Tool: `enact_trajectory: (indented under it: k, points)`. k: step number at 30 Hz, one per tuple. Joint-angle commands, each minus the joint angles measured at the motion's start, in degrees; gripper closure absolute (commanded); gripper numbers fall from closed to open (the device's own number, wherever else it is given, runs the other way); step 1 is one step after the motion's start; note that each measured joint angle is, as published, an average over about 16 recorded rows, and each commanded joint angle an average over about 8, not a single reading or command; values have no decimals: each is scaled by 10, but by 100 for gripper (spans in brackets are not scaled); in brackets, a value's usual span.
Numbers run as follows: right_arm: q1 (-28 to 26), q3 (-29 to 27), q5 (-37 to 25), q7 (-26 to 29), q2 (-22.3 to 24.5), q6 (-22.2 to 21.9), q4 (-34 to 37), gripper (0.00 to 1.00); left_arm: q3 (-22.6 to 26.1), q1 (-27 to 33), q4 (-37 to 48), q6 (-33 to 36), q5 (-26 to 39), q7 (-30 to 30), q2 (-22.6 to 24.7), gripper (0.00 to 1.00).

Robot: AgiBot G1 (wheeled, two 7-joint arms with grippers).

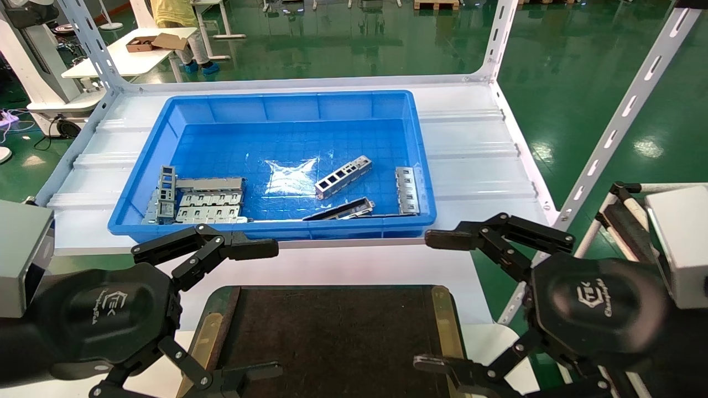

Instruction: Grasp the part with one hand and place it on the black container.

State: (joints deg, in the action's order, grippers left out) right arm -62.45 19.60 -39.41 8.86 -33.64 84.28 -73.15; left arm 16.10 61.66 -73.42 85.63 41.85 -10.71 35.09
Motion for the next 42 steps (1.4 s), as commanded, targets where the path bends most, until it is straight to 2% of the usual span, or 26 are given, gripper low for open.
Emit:
enact_trajectory:
  k: [1,23,32,42]
  points:
    - [0,0,0,0,0,0,0,0,0,0,0,0,0,0,0,0]
    - [0,0,0,0,0,0,0,0,2,3,-2,-10,10,-2,1,0]
    - [0,0,0,0,0,0,0,0,16,26,-8,-68,59,-18,21,0]
    - [0,0,0,0,0,0,0,0,43,76,25,-153,128,-40,82,0]
